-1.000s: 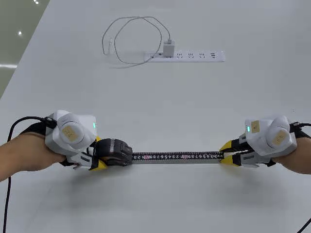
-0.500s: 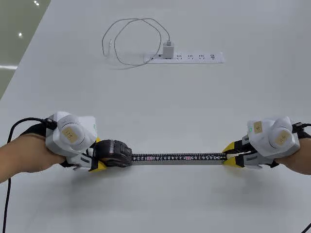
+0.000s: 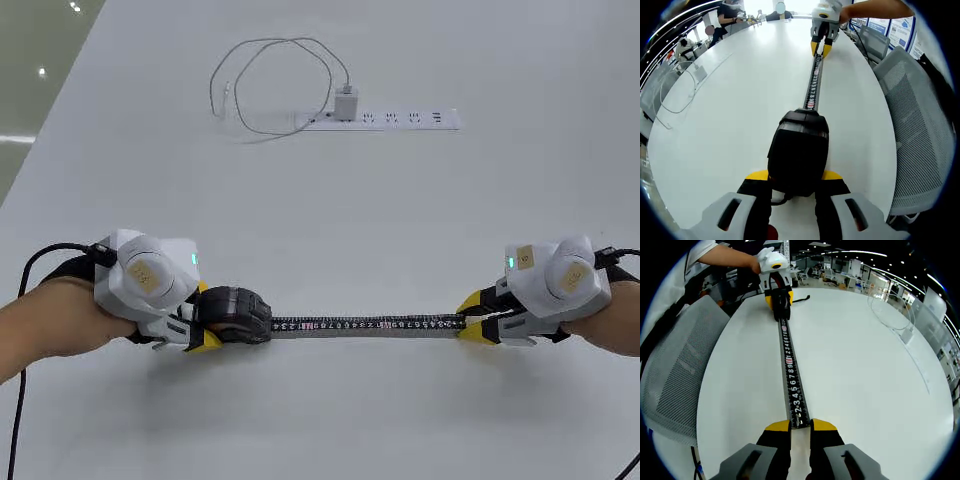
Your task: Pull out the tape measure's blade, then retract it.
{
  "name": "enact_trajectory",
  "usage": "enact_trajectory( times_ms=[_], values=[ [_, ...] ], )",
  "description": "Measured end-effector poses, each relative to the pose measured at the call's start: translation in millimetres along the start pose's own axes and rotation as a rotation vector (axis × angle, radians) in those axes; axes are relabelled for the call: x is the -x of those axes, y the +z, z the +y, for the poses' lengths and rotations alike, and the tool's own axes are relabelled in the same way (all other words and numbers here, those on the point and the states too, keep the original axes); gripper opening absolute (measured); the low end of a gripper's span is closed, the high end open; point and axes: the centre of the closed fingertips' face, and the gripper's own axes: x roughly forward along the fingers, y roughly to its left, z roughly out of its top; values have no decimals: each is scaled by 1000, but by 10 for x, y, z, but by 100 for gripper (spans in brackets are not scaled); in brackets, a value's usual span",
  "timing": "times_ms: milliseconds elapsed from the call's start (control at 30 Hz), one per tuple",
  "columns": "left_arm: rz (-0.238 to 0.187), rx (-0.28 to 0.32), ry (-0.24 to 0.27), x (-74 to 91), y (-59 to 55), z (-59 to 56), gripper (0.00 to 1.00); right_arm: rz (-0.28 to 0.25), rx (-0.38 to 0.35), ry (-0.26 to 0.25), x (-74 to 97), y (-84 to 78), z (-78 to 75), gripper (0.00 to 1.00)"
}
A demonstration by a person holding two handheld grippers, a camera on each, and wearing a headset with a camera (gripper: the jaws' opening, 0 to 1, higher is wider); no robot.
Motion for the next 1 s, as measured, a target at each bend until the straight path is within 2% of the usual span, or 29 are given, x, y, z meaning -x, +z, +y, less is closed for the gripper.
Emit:
enact_trajectory(
  times_ms=[1000],
  values=[
    [5, 30, 20, 14, 3, 0, 30, 27, 38, -10, 15, -25, -17, 11]
  ],
)
